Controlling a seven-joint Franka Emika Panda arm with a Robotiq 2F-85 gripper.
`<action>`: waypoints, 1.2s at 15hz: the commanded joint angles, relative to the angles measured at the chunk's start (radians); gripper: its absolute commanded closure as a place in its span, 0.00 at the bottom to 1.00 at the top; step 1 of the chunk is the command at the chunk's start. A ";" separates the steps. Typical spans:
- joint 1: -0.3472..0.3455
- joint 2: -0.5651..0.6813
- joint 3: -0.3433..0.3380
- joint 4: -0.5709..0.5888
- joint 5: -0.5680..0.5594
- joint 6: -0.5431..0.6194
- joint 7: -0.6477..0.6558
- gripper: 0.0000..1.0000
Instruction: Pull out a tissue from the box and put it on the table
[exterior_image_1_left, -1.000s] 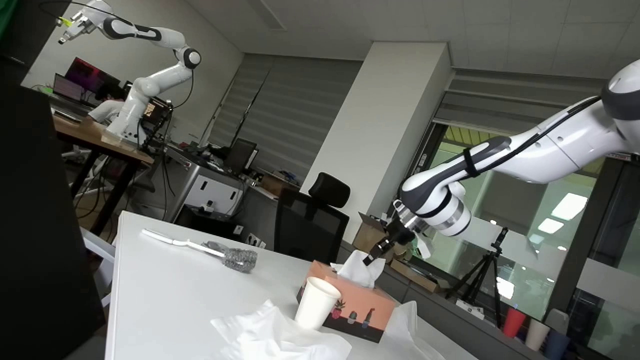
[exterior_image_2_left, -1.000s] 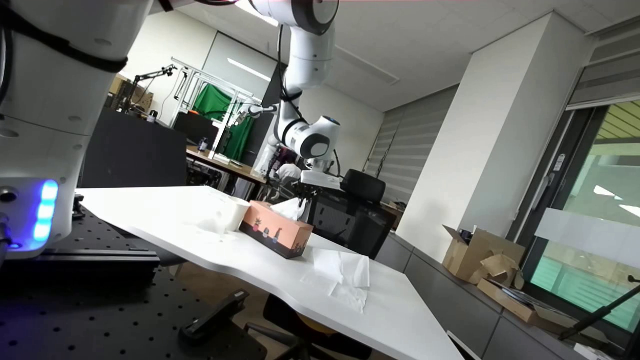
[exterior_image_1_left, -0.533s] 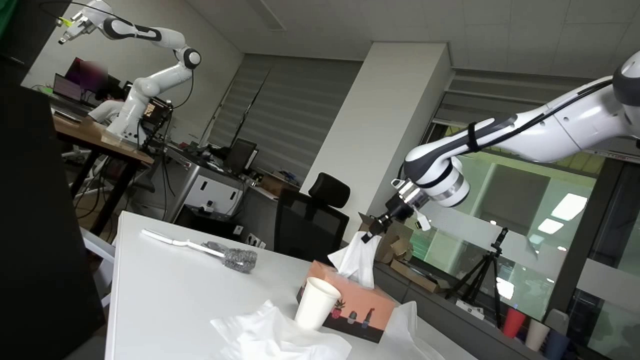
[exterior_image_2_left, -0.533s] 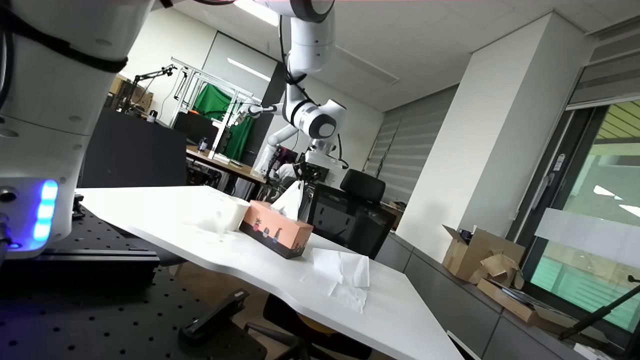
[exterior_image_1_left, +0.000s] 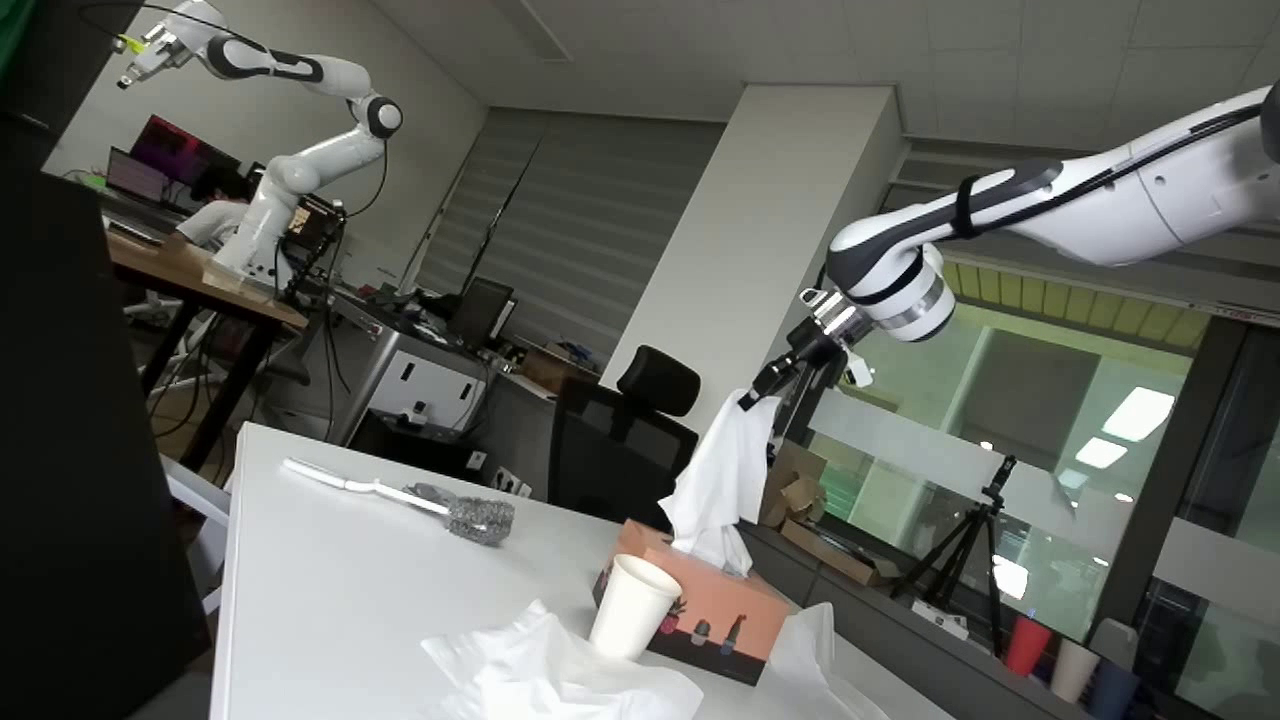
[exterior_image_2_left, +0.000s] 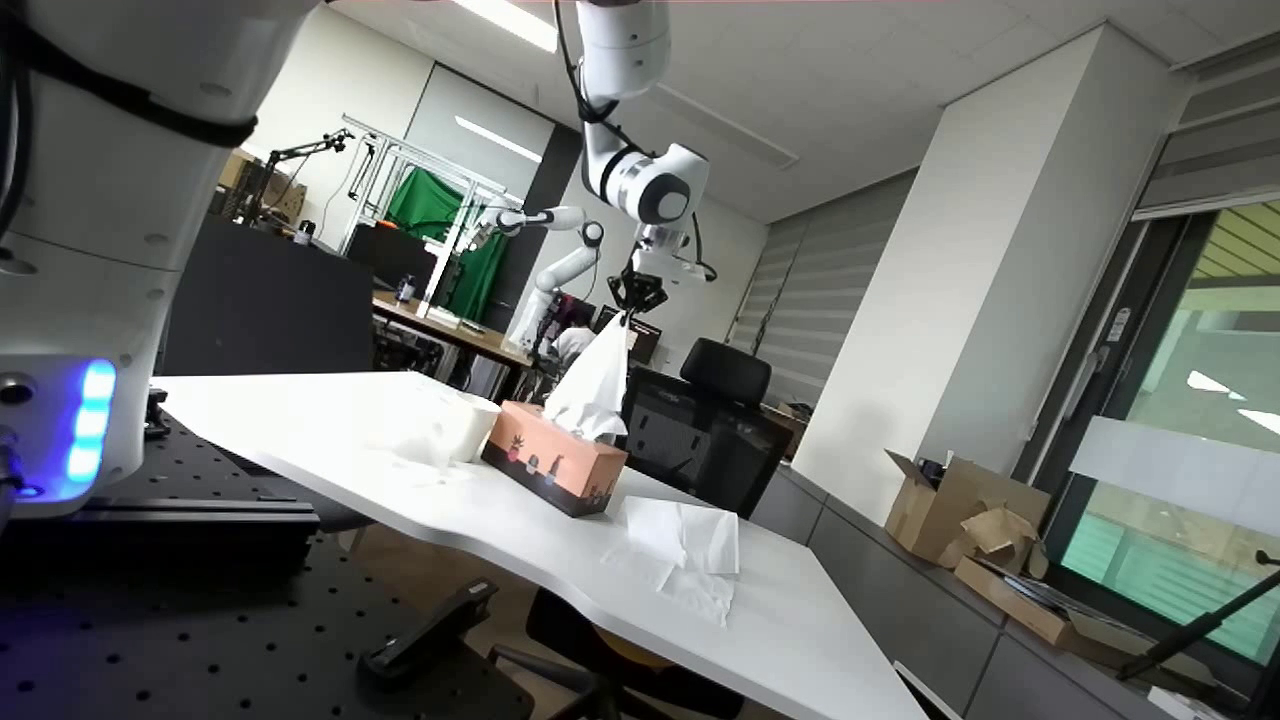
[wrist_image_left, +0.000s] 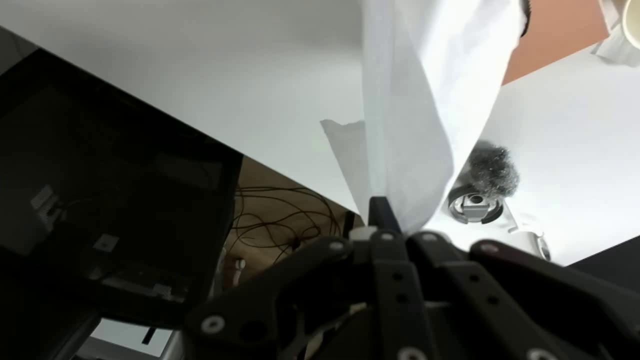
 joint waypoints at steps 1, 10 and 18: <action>0.048 0.012 -0.078 0.102 -0.030 -0.013 0.054 1.00; 0.020 0.294 -0.303 0.440 -0.176 -0.036 0.243 1.00; -0.079 0.676 -0.424 0.748 -0.165 -0.256 0.362 1.00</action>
